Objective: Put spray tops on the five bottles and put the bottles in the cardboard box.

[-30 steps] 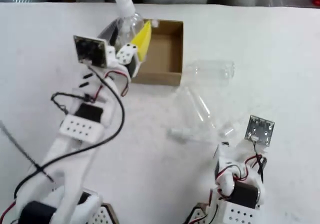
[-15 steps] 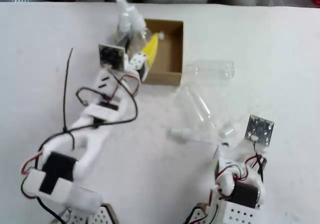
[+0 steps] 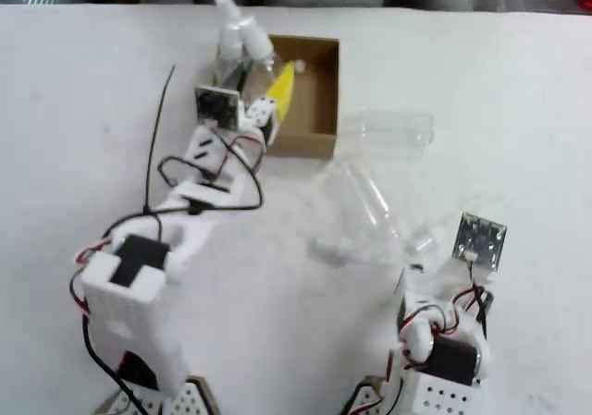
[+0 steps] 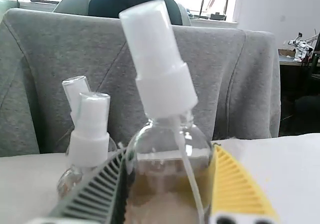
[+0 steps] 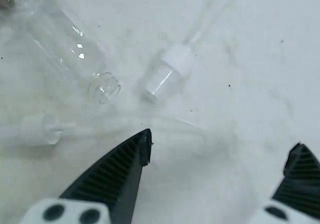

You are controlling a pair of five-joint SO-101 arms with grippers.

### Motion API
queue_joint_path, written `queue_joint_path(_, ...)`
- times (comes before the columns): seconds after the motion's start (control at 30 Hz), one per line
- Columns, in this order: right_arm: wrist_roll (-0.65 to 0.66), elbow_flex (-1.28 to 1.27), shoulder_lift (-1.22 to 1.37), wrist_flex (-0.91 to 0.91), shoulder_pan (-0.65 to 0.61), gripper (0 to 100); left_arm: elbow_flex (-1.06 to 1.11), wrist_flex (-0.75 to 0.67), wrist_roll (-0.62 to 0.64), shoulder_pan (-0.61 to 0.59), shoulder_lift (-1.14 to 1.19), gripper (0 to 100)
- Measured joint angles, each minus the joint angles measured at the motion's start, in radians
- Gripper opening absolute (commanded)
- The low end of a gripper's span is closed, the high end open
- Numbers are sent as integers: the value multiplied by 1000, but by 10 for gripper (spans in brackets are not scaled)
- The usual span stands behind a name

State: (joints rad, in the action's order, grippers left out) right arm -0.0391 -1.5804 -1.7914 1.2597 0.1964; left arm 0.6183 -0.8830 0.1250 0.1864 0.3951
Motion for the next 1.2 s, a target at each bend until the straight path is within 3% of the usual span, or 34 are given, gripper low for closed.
queue_joint_path(0.7, 0, -32, 0, -35, 2, 377, -78, -14, -38, -26, 187, 177)
queue_joint_path(1.2, 0, -32, 0, -35, 2, 377, -78, -14, -46, -25, 187, 189)
